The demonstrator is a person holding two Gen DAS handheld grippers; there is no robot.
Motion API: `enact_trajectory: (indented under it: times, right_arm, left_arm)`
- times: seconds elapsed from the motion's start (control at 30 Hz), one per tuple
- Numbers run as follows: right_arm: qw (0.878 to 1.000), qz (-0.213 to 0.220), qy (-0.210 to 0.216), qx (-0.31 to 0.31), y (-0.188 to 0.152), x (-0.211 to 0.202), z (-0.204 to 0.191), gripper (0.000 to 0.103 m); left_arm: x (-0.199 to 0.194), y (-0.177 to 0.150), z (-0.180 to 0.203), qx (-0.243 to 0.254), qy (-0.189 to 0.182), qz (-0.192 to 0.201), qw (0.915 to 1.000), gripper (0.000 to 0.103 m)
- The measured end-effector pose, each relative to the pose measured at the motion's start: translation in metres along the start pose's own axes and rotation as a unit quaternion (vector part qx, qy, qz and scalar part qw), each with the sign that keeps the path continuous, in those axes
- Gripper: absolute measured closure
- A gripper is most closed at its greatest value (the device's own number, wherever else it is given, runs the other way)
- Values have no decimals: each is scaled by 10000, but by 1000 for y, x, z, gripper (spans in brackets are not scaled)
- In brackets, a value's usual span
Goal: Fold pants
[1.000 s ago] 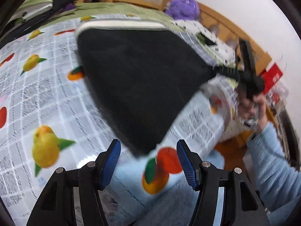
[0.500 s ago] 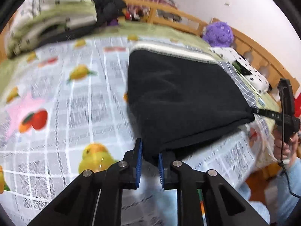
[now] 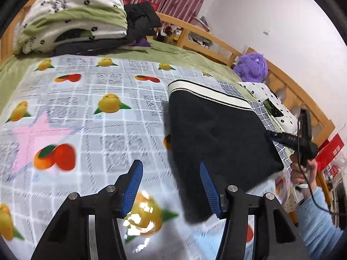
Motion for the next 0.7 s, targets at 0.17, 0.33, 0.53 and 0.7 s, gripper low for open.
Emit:
enact_trajectory:
  times: [0.17, 0.33, 0.53, 0.7]
  right_arm:
    - [9992, -295, -264, -31, -1, 26, 12, 38]
    - [9973, -519, -342, -401, -1, 34, 12, 38]
    - [9946, -794, -154, -647, 2, 55, 4, 38]
    - [9935, -916, 35, -674, 3, 74, 0, 37]
  left_arm:
    - [54, 15, 25, 171, -151, -374, 9990, 49]
    - [114, 21, 39, 102, -214, -951, 9952, 49]
    - [147, 27, 40, -255, -411, -1108, 9927, 46]
    - [154, 29, 45, -80, -384, -1094, 9932, 46]
Point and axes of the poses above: each gripper's, at about its wrist camera, not at the fingertips, and x roughly the way its jaws point, z to its right, y to its top, the point moved 7 cm from there along x, roughly the way its jaws point, and after that the axes turned 11 degrees about y, right-handed, at the moved point
